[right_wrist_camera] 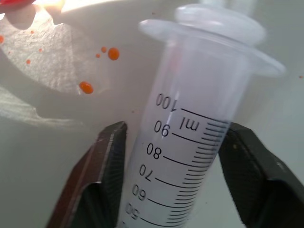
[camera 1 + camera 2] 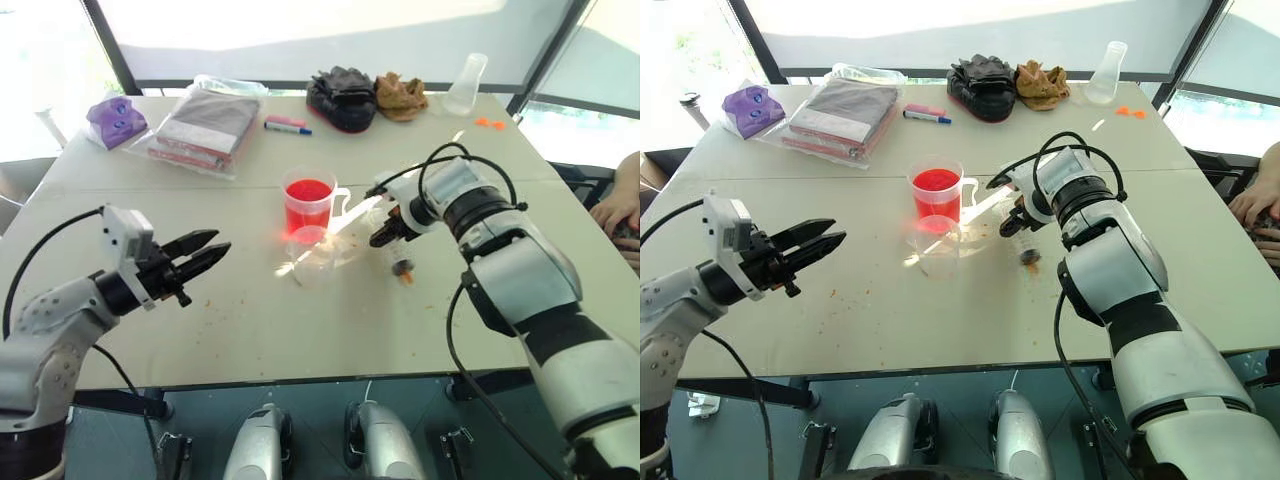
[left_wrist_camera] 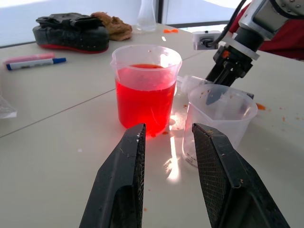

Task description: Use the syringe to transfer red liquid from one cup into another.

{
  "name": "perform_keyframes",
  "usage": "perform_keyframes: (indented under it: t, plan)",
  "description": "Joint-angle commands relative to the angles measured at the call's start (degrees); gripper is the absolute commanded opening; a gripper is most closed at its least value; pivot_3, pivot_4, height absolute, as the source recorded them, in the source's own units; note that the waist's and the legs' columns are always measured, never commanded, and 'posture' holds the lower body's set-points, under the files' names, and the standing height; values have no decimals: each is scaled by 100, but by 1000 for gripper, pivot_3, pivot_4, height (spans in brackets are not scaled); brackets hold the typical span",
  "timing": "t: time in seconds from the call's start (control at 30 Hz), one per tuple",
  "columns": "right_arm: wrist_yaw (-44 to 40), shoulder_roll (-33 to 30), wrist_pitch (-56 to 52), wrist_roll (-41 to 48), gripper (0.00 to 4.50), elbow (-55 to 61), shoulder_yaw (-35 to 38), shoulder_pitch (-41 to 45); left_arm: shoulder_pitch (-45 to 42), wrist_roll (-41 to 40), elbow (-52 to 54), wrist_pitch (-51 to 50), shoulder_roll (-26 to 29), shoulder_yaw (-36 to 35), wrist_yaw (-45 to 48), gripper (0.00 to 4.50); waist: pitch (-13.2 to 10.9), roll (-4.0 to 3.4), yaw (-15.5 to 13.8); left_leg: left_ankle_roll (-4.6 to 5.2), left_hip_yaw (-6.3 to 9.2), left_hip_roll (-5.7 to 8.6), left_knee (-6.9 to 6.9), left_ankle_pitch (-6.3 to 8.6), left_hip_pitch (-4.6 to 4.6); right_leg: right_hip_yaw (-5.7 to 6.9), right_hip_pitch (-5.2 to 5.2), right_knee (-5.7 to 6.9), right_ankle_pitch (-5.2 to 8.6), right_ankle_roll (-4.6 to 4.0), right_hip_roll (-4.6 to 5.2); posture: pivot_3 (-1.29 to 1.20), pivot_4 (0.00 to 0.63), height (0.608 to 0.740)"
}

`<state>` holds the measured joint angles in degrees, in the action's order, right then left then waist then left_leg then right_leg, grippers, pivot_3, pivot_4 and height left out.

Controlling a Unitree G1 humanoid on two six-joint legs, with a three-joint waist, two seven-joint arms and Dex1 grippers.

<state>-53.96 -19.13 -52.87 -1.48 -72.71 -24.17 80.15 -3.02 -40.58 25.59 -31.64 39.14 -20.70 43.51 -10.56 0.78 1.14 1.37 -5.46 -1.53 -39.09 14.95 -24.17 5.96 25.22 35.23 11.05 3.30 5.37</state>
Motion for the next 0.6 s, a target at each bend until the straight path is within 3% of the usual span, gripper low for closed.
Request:
perform_keyframes:
  t: [0.03, 0.27, 0.37, 0.47, 0.6]
  plan:
    - [244, 151, -97, -87, 1435, -287, 324, -236, -42, -53, 242, 86, 1, -71, -103, 1622, 2, 1, 5, -1, 0, -1, 2, -1, 0, 0, 0, 0, 0, 0, 3, 0, 150, 740]
    - [474, 46, -257, -38, 1431, -291, 1023, -94, -237, 89, 4, 123, 90, 126, -32, 1622, 7, 3, 34, -5, -4, -9, 5, -5, 0, 0, 1, 0, -5, -8, -10, 0, 150, 740]
    - [695, -255, -191, 252, 1431, -189, 1653, 309, -353, 49, -166, 107, 219, 8, 87, 1622, 5, -1, 22, -4, -4, -10, 5, -5, -8, 0, 11, 0, -5, -8, -10, 0, 150, 740]
    - [805, -706, 167, 630, 1431, 43, 2367, 976, -646, -83, -512, 53, 421, -199, 214, 1622, -35, -47, -8, 8, -11, -9, 4, -16, -39, -3, 40, 1, -7, -9, -12, 0, 150, 740]
    - [520, -959, 1192, 993, 1431, 896, 2898, 1339, -1482, -231, -1367, 5, 715, -353, 416, 1622, -40, -55, -30, -2, -33, -12, 1, -34, -131, -26, 151, 25, -23, 15, -25, 0, 150, 740]
